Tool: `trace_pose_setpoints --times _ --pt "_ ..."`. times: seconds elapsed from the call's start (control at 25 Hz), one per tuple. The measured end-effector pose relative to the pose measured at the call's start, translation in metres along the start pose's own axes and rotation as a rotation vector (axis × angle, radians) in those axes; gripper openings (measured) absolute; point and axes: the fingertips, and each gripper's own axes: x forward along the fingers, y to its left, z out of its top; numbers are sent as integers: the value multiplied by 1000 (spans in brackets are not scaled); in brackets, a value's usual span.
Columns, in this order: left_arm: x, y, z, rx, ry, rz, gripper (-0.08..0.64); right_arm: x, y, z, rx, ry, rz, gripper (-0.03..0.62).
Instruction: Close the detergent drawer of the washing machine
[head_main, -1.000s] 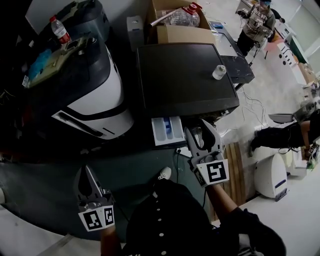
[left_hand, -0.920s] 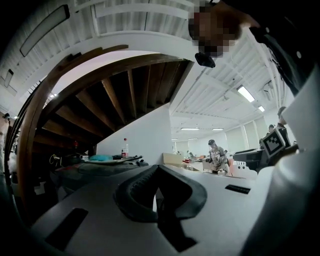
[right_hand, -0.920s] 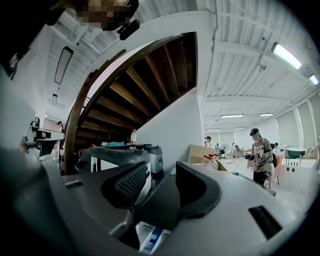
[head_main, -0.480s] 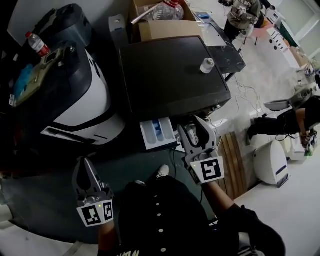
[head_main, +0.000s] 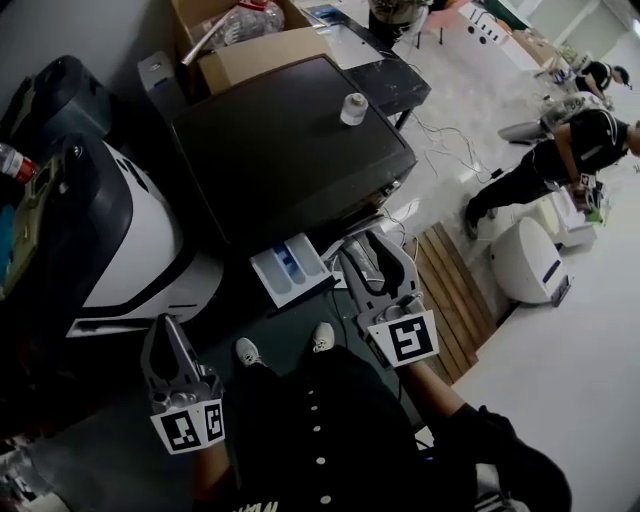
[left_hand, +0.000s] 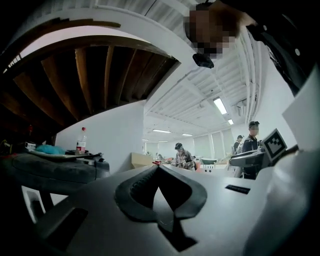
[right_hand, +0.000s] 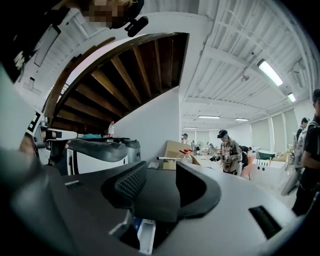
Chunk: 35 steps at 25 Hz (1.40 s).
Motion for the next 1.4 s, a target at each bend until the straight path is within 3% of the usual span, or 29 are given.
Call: trace_pose_setpoints --times 0.24,0.44,0.92,1.4 --pt "17 12 4 -3 -1 -123 4 -7 11 1 -15 13 -94 184" --pt "23 12 0 -2 10 -180 3 -12 17 -23 -24 45 -130 184" --pt "33 -15 -37 5 107 -281 5 -30 35 -147 -61 247 -116 186" --pt "35 -29 -79 31 204 -363 5 -48 68 -250 1 414 -109 189"
